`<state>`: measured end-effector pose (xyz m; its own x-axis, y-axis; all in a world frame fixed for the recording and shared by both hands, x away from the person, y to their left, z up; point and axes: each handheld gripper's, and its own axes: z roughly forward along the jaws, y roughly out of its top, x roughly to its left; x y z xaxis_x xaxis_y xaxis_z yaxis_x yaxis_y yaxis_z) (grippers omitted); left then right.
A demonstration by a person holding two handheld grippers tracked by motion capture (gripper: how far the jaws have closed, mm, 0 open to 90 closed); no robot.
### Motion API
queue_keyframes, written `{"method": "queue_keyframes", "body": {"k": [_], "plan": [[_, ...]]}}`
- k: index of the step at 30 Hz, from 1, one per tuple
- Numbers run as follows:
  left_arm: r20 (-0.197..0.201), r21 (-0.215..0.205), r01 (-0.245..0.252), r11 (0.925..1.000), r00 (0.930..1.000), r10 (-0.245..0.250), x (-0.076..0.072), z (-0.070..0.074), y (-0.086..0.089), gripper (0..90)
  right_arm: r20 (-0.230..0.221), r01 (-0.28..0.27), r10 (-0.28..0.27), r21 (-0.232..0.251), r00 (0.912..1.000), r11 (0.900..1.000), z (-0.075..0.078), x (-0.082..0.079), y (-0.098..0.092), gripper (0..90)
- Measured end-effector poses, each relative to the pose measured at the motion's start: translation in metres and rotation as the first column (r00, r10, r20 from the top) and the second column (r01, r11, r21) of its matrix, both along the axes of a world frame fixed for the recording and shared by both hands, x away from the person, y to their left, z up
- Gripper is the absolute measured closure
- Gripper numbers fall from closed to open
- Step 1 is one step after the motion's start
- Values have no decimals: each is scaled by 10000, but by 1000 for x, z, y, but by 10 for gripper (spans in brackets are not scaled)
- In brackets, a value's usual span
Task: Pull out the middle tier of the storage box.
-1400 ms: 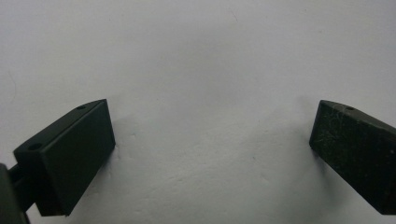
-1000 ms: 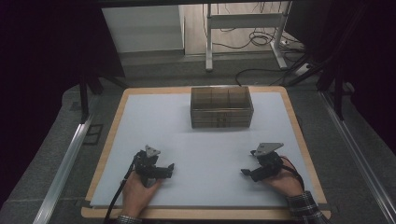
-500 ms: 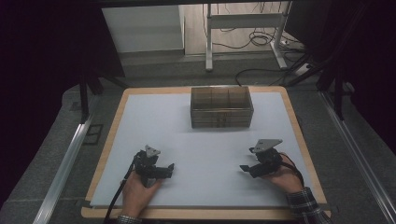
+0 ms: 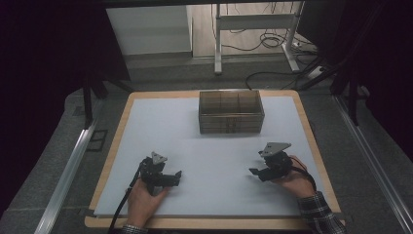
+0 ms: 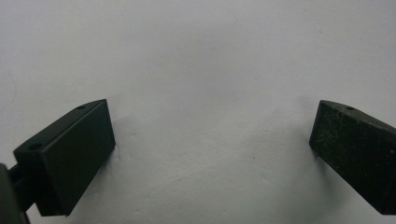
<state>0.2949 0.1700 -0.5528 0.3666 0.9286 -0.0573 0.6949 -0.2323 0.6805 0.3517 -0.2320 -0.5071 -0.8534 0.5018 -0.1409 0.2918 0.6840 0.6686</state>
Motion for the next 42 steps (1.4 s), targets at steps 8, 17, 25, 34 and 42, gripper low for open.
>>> {"method": "queue_keyframes", "body": {"k": [8, 17, 25, 34, 42], "plan": [[2, -1, 1, 10000, 10000, -1, 0, 0, 0, 0, 408, -77, 90, -332, 9991, 9994, 3, 4, 9, 297], [3, 1, 2, 10000, 10000, -2, 0, 0, 0, 0, 1158, -73, 170, -837, 9931, 9965, 5, 9, 20, 363], [3, -2, 0, 10000, 10000, 0, 0, 0, 0, 0, 1840, 38, 202, -1294, 9827, 9916, 6, 12, 28, 406], [1, -4, 1, 10000, 10000, -1, 0, 0, 0, 0, 2564, 227, 224, -1716, 9663, 9849, 6, 17, 34, 444], [2, -8, -2, 10000, 10000, 2, 0, 0, 0, 0, 2955, 327, 271, -1955, 9549, 9801, 4, 22, 40, 445]]}}
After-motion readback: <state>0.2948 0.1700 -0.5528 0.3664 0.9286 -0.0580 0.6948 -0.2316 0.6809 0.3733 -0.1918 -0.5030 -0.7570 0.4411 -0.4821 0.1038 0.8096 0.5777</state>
